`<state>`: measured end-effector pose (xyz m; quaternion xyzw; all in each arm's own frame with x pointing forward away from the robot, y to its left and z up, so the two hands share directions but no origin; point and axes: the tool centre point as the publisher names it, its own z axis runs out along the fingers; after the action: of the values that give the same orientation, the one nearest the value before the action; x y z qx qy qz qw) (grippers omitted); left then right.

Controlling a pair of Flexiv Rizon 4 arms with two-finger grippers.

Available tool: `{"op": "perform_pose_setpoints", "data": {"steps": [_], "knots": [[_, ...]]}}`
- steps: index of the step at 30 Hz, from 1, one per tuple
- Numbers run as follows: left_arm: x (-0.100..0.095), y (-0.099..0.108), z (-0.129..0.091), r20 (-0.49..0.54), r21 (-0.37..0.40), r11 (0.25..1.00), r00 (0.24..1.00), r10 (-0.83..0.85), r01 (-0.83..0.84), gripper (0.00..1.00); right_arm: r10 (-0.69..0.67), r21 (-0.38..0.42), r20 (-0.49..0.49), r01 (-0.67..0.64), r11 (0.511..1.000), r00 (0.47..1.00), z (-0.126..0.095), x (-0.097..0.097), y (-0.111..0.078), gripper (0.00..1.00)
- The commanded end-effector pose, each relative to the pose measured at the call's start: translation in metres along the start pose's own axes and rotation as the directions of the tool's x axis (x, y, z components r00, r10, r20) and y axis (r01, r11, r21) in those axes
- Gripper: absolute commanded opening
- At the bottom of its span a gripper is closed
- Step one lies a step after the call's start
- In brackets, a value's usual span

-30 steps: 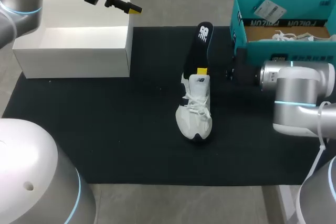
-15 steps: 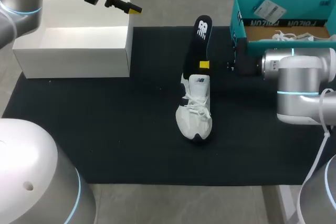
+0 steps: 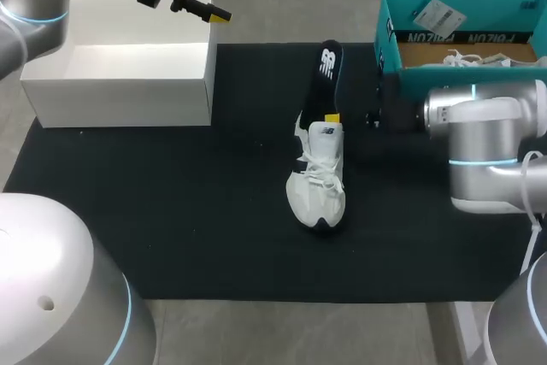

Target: Take the shoe out of the shoebox, open the shoe tongue, remove and reinsert the insole, then place the shoe into the shoebox

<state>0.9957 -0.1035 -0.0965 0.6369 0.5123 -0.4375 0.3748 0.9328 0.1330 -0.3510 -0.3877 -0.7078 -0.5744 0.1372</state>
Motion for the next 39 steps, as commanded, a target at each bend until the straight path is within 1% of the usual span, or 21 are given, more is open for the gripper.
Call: {"op": "perform_pose_setpoints", "data": {"steps": [1,2,4,6,7,11,12,13,14,15,16,17,18,19,20,30,36,39], "knots": [[0.000,0.000,0.000,-0.003,0.002,1.000,1.000,0.001,-0.001,1.00,0.018,-0.012,-0.010,-0.018,1.000,1.000,0.003,0.007,-0.009,0.00],[0.000,0.000,0.000,-0.003,0.002,1.000,1.000,0.001,-0.001,1.00,0.030,-0.019,-0.023,-0.030,0.999,0.999,0.004,0.007,-0.009,0.00],[0.000,0.000,0.000,-0.003,0.002,1.000,1.000,0.001,-0.001,1.00,0.027,-0.020,-0.018,-0.027,0.999,0.999,0.003,0.008,-0.007,0.00],[0.000,0.000,0.000,-0.003,0.002,1.000,1.000,0.001,-0.001,1.00,0.019,-0.033,-0.005,-0.020,0.999,1.000,0.001,0.006,0.001,0.77],[0.000,0.000,0.000,-0.003,0.002,1.000,1.000,0.001,-0.001,1.00,0.009,-0.037,0.001,-0.009,0.999,1.000,-0.001,0.004,0.005,1.00],[0.000,0.000,0.000,-0.003,0.002,1.000,1.000,0.001,-0.001,1.00,-0.020,-0.048,0.012,0.020,0.999,1.000,-0.006,-0.004,0.028,1.00],[0.000,0.000,0.000,-0.003,0.002,1.000,1.000,0.001,-0.001,1.00,-0.027,-0.049,0.012,0.027,0.998,1.000,-0.007,-0.006,0.034,0.98],[0.000,0.000,0.000,-0.003,0.002,1.000,1.000,0.001,-0.001,1.00,-0.037,-0.046,0.014,0.038,0.998,0.999,-0.008,-0.007,0.039,0.91],[0.000,0.000,0.000,-0.003,0.002,1.000,1.000,0.001,-0.001,1.00,-0.042,-0.042,0.012,0.043,0.998,0.999,-0.008,-0.009,0.044,0.82],[0.000,0.000,0.000,-0.003,0.002,1.000,1.000,0.001,-0.001,1.00,-0.043,-0.041,0.011,0.043,0.998,0.999,-0.008,-0.010,0.047,0.71],[0.000,0.000,0.000,-0.003,0.002,1.000,1.000,0.001,-0.001,1.00,-0.041,-0.036,0.006,0.041,0.999,0.999,-0.008,-0.011,0.049,0.62],[0.000,0.000,0.000,-0.003,0.002,1.000,1.000,0.001,-0.001,1.00,-0.038,-0.031,0.005,0.039,0.999,0.999,-0.008,-0.012,0.049,0.50],[0.000,0.000,0.000,-0.003,0.002,1.000,1.000,0.001,-0.001,1.00,-0.030,-0.015,0.006,0.030,0.999,1.000,-0.007,-0.012,0.049,0.40],[0.000,0.000,0.000,-0.003,0.002,1.000,1.000,0.001,-0.001,1.00,-0.028,-0.015,0.001,0.028,1.000,1.000,-0.005,-0.012,0.047,0.14],[0.000,0.000,0.000,-0.003,0.002,1.000,1.000,0.001,-0.001,1.00,-0.022,-0.010,-0.001,0.022,1.000,1.000,-0.004,-0.011,0.044,0.00],[0.000,0.000,0.000,-0.003,0.002,1.000,1.000,0.001,-0.001,1.00,0.042,0.045,-0.014,-0.041,0.998,0.999,0.006,-0.003,0.012,0.00],[0.000,0.000,0.000,-0.003,0.002,1.000,1.000,0.001,-0.001,1.00,0.067,0.055,-0.027,-0.066,0.996,0.997,0.008,0.006,0.000,0.00],[0.000,0.000,0.000,-0.003,0.002,1.000,1.000,0.001,-0.001,1.00,0.075,0.047,-0.038,-0.073,0.996,0.996,0.010,0.009,-0.004,0.00]]}}
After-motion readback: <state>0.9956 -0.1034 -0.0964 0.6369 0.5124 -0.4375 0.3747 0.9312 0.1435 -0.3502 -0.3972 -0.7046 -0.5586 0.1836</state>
